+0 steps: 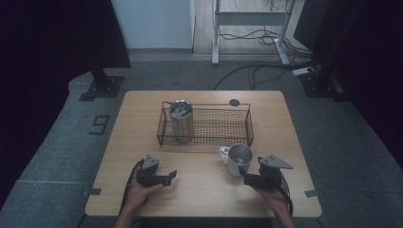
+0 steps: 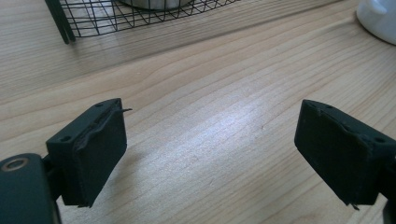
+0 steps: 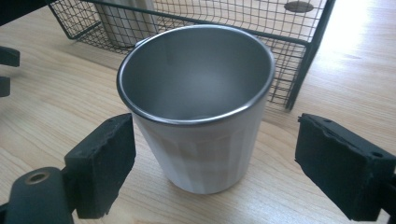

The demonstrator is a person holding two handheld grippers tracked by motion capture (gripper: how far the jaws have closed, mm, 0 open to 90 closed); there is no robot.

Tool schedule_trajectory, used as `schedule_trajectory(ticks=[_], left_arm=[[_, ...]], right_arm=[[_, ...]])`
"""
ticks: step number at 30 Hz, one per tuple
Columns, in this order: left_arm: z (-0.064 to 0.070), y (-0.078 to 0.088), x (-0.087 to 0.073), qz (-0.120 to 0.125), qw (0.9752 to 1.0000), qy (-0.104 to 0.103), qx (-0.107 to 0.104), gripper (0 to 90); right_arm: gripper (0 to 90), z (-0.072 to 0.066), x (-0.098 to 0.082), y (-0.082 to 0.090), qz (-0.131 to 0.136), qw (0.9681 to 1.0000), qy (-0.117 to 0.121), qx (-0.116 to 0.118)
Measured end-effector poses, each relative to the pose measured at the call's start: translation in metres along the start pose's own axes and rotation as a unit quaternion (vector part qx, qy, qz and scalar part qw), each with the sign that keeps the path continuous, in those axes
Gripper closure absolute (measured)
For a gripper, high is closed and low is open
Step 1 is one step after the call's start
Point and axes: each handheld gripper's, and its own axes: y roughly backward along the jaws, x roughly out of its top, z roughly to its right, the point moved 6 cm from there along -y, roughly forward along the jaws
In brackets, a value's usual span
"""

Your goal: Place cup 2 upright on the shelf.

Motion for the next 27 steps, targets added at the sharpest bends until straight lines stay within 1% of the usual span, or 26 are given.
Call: schedule_trajectory(ticks=[3,7,13,21,27], left_arm=[[0.001,0.0,0.001,0.002,1.0,-0.001,-0.002,9.5],[0.002,-0.001,0.0,-0.001,1.0,-0.003,-0.005,9.5],[0.005,-0.002,0.0,-0.003,0.9999,-0.001,-0.012,10.4],[0.006,0.0,0.001,-0.002,0.9999,-0.001,-0.012,10.4],[0.003,0.002,0.001,0.001,0.9999,0.005,-0.011,10.4]], right_arm=[[11.0,-0.003,0.0,-0.002,-0.002,1.0,0.003,0.004],[9.9,-0.005,0.002,-0.005,-0.003,1.0,0.008,0.005],[7.6,-0.004,0.004,-0.01,-0.006,0.9999,0.013,0.003],[5.3,-0.007,0.006,-0.018,-0.007,0.9998,0.017,0.007],[3.8,-0.009,0.009,-0.027,-0.011,0.9997,0.022,0.008]])
